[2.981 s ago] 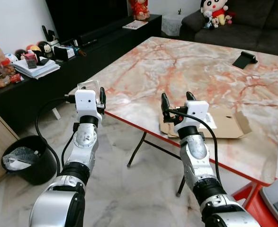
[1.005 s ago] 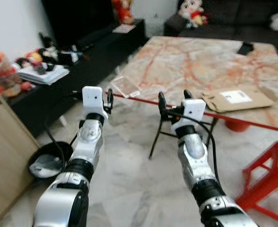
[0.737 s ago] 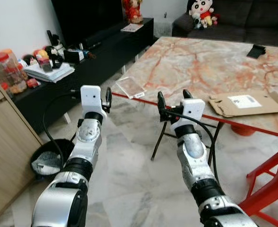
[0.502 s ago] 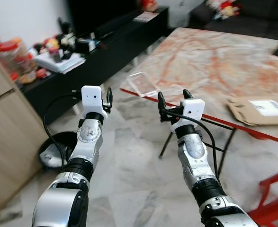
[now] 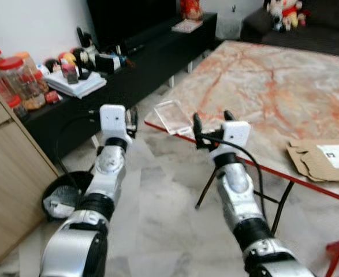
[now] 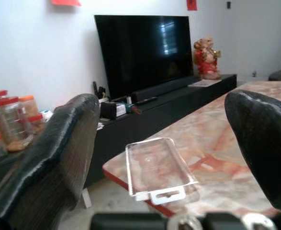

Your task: Picking trash to rubbish bin

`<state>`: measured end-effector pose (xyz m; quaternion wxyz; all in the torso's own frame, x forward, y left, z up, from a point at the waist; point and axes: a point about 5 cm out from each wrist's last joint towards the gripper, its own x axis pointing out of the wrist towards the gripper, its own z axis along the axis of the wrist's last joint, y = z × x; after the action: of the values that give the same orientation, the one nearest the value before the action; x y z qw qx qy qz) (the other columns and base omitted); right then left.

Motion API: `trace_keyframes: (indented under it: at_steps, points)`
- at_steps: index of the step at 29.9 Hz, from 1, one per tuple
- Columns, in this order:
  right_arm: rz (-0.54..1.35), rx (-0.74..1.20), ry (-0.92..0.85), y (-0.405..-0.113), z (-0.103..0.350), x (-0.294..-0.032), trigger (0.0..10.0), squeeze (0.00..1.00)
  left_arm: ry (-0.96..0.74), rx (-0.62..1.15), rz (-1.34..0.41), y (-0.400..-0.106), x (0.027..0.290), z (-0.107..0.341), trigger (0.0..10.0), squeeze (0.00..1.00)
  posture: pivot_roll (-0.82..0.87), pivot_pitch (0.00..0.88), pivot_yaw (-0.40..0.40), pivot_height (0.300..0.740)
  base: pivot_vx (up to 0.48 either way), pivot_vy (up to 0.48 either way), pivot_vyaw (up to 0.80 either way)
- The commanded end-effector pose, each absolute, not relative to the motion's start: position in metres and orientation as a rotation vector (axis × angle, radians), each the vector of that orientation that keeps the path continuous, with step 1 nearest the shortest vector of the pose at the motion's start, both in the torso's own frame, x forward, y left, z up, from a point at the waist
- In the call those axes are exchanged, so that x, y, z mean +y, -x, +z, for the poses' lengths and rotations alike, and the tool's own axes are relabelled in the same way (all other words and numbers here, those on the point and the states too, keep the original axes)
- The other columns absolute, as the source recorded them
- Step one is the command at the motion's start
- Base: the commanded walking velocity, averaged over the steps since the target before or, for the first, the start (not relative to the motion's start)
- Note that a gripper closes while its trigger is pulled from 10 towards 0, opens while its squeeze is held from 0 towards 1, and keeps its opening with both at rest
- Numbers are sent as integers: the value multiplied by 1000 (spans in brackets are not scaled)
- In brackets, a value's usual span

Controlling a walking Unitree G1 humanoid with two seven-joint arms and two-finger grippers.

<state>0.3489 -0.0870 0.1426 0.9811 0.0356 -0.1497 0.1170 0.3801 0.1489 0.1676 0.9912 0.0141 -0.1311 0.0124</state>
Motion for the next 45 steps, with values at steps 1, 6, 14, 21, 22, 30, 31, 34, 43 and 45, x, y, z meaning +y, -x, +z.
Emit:
trace_keyframes:
  at_steps: [1,6,14,21,22,30,31,34,43,45]
  points:
    - [220,-313,-64,-351,146,-93,10000,0,-30,-266,8,-381,142,170,10000,0,-78,0,63,740,319,0,0]
    - [213,-310,-87,-351,147,-94,10000,0,-29,-263,-1,-381,142,170,10000,0,-78,0,64,740,319,0,0]
    - [223,-319,-65,-350,147,-92,10000,0,-28,-265,1,-381,141,170,10000,0,-78,0,65,740,313,0,0]
    - [227,-325,-58,-350,148,-92,10000,0,-27,-266,6,-381,142,170,10000,0,-77,0,63,740,314,0,213]
    - [224,-321,-76,-351,148,-92,10000,0,-27,-265,6,-381,142,170,10000,0,-76,0,63,740,315,0,0]
    - [220,-314,-79,-351,148,-93,10000,0,-27,-259,-1,-381,141,170,10000,0,-77,0,62,740,316,0,0]
    - [220,-314,-79,-351,147,-93,10000,0,-26,-259,-2,-381,141,169,10000,0,-77,0,62,740,319,0,0]
    - [221,-314,-79,-351,147,-94,10000,0,-26,-259,-3,-381,140,169,10000,0,-78,0,62,740,316,0,0]
    - [227,-308,-80,-351,146,-92,10000,0,-27,-256,-3,-381,140,168,10000,0,-78,0,62,740,316,0,0]
    - [227,-308,-80,-351,146,-92,10000,0,-26,-254,-4,-381,140,168,10000,0,-76,0,63,740,315,0,0]
